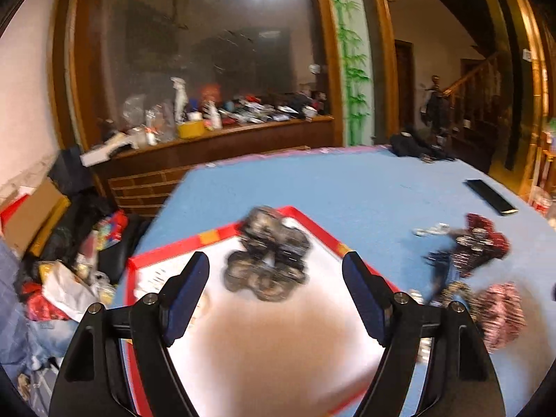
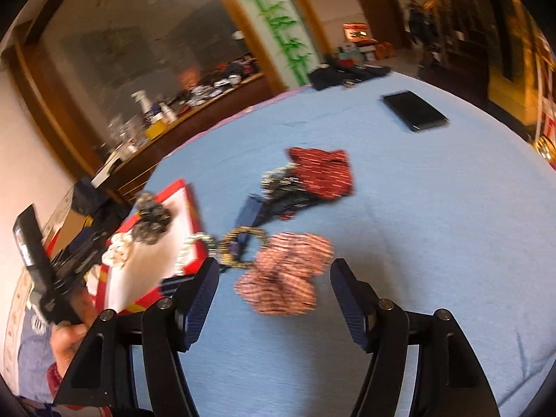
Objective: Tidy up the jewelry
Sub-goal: 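Grasp the plaid scrunchie with right tool while left tool grasps the pearl bracelet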
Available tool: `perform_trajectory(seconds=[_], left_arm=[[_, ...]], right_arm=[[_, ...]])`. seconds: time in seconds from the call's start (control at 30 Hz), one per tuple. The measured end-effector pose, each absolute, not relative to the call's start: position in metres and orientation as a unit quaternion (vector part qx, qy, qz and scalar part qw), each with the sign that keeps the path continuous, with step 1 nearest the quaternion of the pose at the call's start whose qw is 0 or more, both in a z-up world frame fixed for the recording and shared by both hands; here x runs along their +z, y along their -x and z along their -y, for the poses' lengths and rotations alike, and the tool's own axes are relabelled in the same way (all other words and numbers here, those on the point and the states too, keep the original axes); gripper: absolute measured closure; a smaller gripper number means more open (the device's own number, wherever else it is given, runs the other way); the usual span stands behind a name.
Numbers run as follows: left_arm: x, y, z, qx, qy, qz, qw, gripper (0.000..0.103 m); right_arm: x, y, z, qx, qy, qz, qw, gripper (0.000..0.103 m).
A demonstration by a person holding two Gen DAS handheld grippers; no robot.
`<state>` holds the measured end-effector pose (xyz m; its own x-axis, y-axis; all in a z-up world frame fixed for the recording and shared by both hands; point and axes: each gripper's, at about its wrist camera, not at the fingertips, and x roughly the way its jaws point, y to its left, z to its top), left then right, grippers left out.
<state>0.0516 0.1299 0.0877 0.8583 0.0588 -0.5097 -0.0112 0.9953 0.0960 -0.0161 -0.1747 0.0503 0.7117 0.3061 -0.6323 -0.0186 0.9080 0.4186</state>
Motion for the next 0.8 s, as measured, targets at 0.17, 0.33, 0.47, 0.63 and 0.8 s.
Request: perform_trajectory(seconds=[0.17,0.33,0.47,0.63,0.8], left_arm=[[0.093,-0.046,-0.113,-0.058,-0.018,-0.306,0.95,0.025],[0.088,-0.054,-0.108,-0.067,0.0,-0.344,0.937,0.025],[0.076,-0.064,-0.104,-0.091,0.018,-0.384,0.919,0.025],[0.064,-0.068,-0.082,-0.119,0.003,-0.41,0.904,0.029],[0.049,-0.069,-0.051,-0.134,-0.035,-0.429,0.892,0.052]], right_arm=[[0.035,0.012,0.193,0.081,-0.214,-0.391,0.892,0.032],[0.024,-0.007,0.17,0.091,-0.184,-0.419,0.884,0.025],[0.009,-0.027,0.154,0.089,-0.17,-0.442,0.876,0.025],[-0.001,-0.038,0.142,0.09,-0.143,-0.45,0.877,0.062],[0.0,-0.032,0.141,0.094,-0.126,-0.443,0.883,0.077]])
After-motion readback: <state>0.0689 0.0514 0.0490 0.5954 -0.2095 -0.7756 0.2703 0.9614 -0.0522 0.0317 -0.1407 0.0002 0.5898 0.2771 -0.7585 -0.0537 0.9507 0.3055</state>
